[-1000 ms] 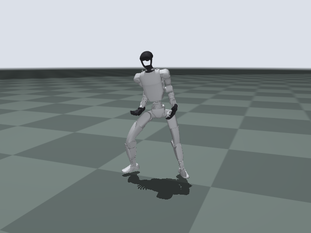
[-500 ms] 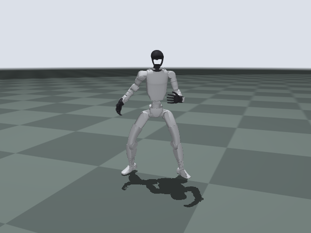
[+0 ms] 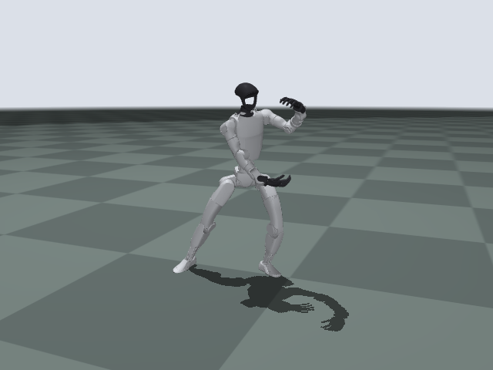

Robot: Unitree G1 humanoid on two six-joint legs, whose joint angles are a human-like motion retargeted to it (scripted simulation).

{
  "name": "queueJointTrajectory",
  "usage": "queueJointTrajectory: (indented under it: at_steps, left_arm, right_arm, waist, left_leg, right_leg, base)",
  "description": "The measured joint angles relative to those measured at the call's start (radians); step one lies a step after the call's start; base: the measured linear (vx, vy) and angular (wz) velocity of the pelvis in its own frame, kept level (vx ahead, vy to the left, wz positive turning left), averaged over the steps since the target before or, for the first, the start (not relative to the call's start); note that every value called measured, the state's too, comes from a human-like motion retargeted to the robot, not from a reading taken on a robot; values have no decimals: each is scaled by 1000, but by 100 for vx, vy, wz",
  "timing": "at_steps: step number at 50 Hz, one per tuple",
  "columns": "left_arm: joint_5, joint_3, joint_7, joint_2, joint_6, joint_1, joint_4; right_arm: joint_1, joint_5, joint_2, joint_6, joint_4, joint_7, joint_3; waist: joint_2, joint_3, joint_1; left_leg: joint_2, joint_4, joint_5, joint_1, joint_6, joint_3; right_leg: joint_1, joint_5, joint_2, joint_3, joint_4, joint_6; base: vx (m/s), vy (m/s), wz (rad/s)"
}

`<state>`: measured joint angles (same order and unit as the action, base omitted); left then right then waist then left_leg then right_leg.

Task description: Kungfu

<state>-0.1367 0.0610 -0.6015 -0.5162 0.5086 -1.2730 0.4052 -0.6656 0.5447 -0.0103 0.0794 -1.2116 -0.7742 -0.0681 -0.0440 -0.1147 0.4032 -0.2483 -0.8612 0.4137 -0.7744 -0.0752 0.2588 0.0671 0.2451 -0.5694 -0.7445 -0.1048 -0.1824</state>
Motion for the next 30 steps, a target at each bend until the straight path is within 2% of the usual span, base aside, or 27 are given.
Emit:
queueJointTrajectory:
  at_steps: [2,4,8,11,14,18,22,26,30]
  left_arm:
    - [5,-3,3,7,-3,-3,-2]
    - [5,-15,3,-3,-8,14,-4]
    - [-12,-65,16,-79,-13,106,-9]
    - [-30,-124,42,-153,-20,230,-7]
    - [-50,-239,38,-195,-43,403,-4]
    - [-88,-459,0,-205,-78,664,53]
    - [-221,-720,-73,-236,-103,960,196]
    - [-358,-880,-106,-275,-147,1227,435]
    - [-292,-1059,-113,-287,-176,1473,650]
  right_arm:
    - [-67,25,0,18,47,-1,-24]
    - [-95,57,3,-2,103,-45,-31]
    - [-92,121,-2,10,225,-37,-45]
    - [-58,130,-41,58,316,1,-64]
    - [-15,130,-97,111,423,47,-68]
    - [40,197,-210,196,622,104,-40]
    - [76,263,-388,248,871,154,14]
    - [85,318,-575,320,1090,239,104]
    - [63,309,-716,437,1249,388,186]
  waist:
    - [0,22,15]
    - [-6,33,4]
    - [-18,40,-51]
    - [-17,37,-90]
    - [-14,31,-113]
    - [-10,21,-138]
    - [-16,25,-167]
    - [-19,40,-197]
    - [-8,60,-267]
  left_leg:
    - [2,2,-1,8,4,-6]
    - [2,9,-6,15,5,-17]
    - [-4,18,-14,22,4,-27]
    - [-18,20,-12,28,5,-20]
    - [-36,25,-9,42,2,-4]
    - [-54,52,-15,72,-8,23]
    - [-77,106,-35,122,-27,63]
    - [-89,190,-77,195,-53,113]
    - [-103,295,-142,273,-93,169]
  right_leg:
    - [-10,-9,17,5,11,41]
    - [-15,-3,35,16,17,102]
    - [12,24,58,86,0,199]
    - [42,33,58,109,-30,240]
    - [71,24,57,135,-56,260]
    - [95,-9,52,145,-70,241]
    - [128,-59,50,155,-85,201]
    - [173,-125,45,187,-116,136]
    - [239,-202,51,267,-181,60]
  base:
    - [13,-7,9]
    - [20,-2,14]
    - [10,-2,-2]
    - [6,-3,-29]
    - [-3,-6,-41]
    - [-9,-10,-40]
    - [-29,-19,-57]
    - [-35,-21,-65]
    - [-46,-47,-53]
